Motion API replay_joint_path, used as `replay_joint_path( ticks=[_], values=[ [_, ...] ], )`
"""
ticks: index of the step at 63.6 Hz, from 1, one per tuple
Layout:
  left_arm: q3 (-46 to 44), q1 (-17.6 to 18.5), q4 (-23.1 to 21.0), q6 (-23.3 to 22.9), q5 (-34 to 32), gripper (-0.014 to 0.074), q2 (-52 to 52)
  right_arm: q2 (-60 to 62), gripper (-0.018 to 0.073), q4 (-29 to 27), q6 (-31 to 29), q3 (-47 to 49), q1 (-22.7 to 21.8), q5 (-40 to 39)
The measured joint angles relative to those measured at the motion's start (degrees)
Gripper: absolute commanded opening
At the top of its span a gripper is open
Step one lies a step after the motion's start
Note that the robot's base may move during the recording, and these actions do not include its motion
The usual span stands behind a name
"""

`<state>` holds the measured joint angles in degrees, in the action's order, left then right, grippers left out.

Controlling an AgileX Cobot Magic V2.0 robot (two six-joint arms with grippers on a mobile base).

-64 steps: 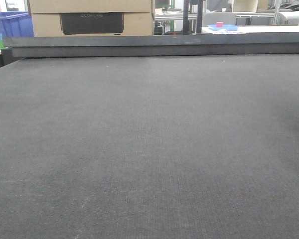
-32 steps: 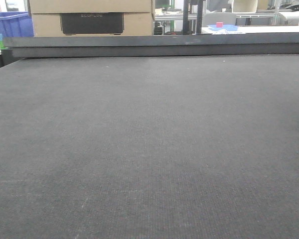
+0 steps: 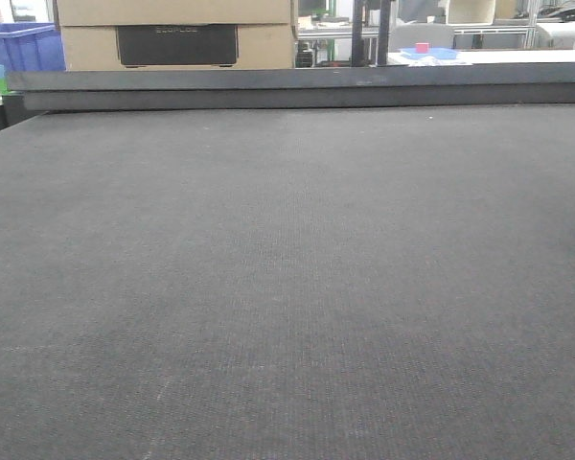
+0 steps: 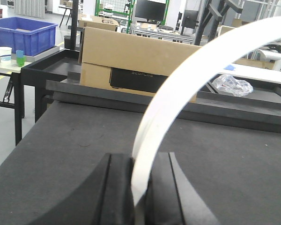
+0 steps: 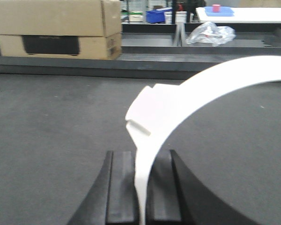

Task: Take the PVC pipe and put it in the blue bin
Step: 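Hold the clamp raised in both grippers while turning away from the table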

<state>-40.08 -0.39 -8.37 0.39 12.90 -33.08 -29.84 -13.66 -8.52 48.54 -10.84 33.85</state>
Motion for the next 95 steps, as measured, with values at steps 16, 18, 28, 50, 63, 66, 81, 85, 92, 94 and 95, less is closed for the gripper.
replay_joint_path(
  ticks=[16, 18, 28, 50, 63, 66, 81, 85, 92, 94, 95],
  values=[
    [0.0, 7.34, 0.0, 2.58, 0.93, -0.0111, 4.55, 5.13, -0.0162, -0.37, -2.48, -0.12, 4.85, 0.34],
    [0.0, 8.0, 0.0, 3.43, 1.49, -0.0111, 5.14, 5.63, -0.0162, -0.37, -2.48, -0.12, 4.99, 0.34],
    [0.0, 9.4, 0.11, 5.33, 2.99, -0.0111, 7.61, 7.18, -0.0162, -0.37, -2.62, -0.12, 5.08, 1.09],
    [0.0, 9.4, 0.22, 5.57, 2.41, -0.0111, 8.04, 7.64, -0.0162, -0.37, -2.62, -0.12, 5.11, 1.74],
    [0.0, 9.4, 0.22, 5.57, 2.23, -0.0111, 8.04, 7.64, -0.0162, -0.62, -2.62, -0.64, 5.11, 7.32],
    [0.0, 9.4, 0.22, 5.57, 2.23, -0.0111, 8.04, 7.64, -0.0162, -0.7, -2.62, -0.64, 5.11, 7.58],
    [0.0, 9.4, 0.22, 5.69, 2.23, -0.0111, 8.04, 7.64, -0.0162, -0.74, -2.62, -0.76, 5.11, 5.28],
    [0.0, 9.4, 0.22, 5.69, 2.23, -0.0111, 8.04, 7.64, -0.0162, -0.74, -2.62, -0.76, 5.11, 3.06],
    [0.0, 9.4, 0.22, 5.69, 2.23, -0.0111, 8.04, 7.64, -0.0162, -0.74, -2.62, -0.76, 5.11, -1.03],
    [0.0, 9.4, 0.22, 5.69, 2.23, -0.0111, 8.04, 7.64, -0.0162, -0.74, -2.62, -0.76, 5.11, -2.02],
    [0.0, 9.4, 0.22, 5.69, 2.23, -0.0111, 8.04, 7.64, -0.0162, -0.74, -2.62, -0.76, 5.11, -2.36]
  ],
)
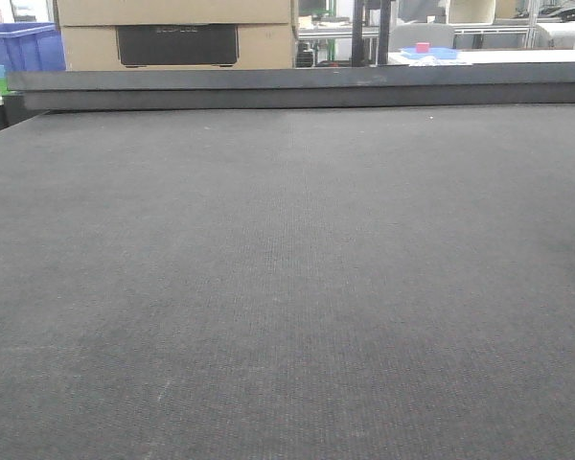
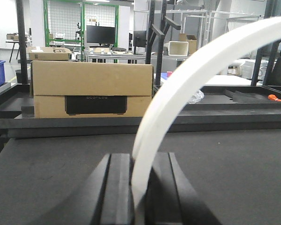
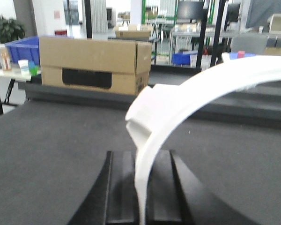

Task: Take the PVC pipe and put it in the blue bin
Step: 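Hold the clamp raised in both grippers while turning away from the table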

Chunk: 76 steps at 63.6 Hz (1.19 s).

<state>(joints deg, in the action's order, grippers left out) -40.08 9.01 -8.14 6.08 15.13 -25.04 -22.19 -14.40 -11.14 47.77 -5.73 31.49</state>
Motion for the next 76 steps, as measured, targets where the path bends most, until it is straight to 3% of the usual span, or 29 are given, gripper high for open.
replay_joint_path(
  ticks=[76],
  values=[
    [0.0, 0.0, 0.0, 0.0, -0.04, -0.0111, 0.0, 0.0, -0.0162, 0.0, -0.13, 0.0, 0.0, -1.43]
  ],
)
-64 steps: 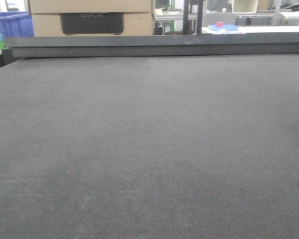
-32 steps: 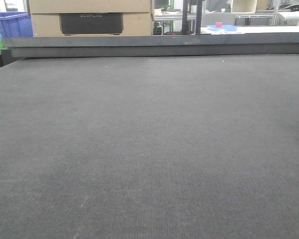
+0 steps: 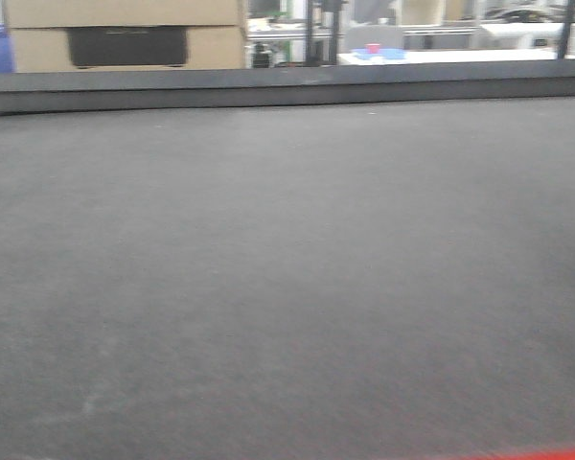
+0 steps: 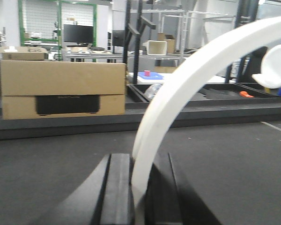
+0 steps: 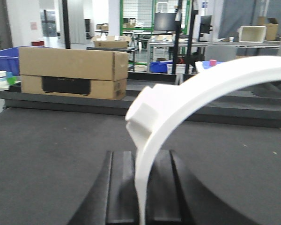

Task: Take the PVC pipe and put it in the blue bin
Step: 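Hold the clamp raised in both grippers while turning away from the table, then carry the clamp in both grippers while driving toward the blue bin shelf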

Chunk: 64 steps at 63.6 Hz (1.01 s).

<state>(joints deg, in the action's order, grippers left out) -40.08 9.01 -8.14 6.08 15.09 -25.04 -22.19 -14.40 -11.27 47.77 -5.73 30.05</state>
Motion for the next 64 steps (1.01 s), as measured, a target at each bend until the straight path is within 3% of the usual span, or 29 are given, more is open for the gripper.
replay_joint_path(
  ticks=[64],
  values=[
    [0.0, 0.0, 0.0, 0.0, -0.09, -0.0111, 0.0, 0.0, -0.0162, -0.09, -0.02, 0.0, 0.0, -0.13]
  ],
)
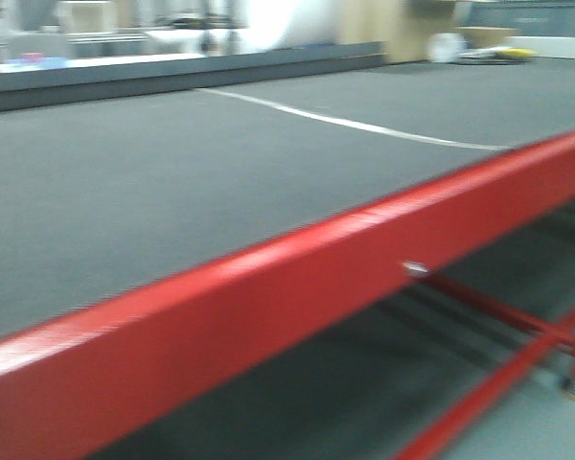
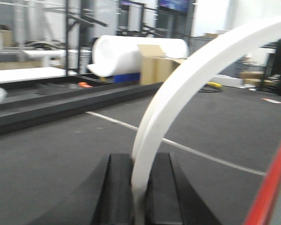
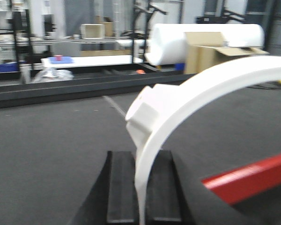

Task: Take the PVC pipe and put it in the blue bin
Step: 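Carry the clamp in both grippers while driving toward the blue bin shelf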

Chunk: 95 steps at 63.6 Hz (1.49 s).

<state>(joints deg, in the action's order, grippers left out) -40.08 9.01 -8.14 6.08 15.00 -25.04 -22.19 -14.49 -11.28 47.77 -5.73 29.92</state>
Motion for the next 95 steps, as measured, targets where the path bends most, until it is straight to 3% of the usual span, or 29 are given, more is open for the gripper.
replay_joint_path(
  ticks=[95],
  values=[
    [0.12, 0.0, 0.0, 0.0, -0.04, -0.0111, 0.0, 0.14, -0.0162, 0.0, 0.0, 0.0, 0.0, -0.25]
  ],
)
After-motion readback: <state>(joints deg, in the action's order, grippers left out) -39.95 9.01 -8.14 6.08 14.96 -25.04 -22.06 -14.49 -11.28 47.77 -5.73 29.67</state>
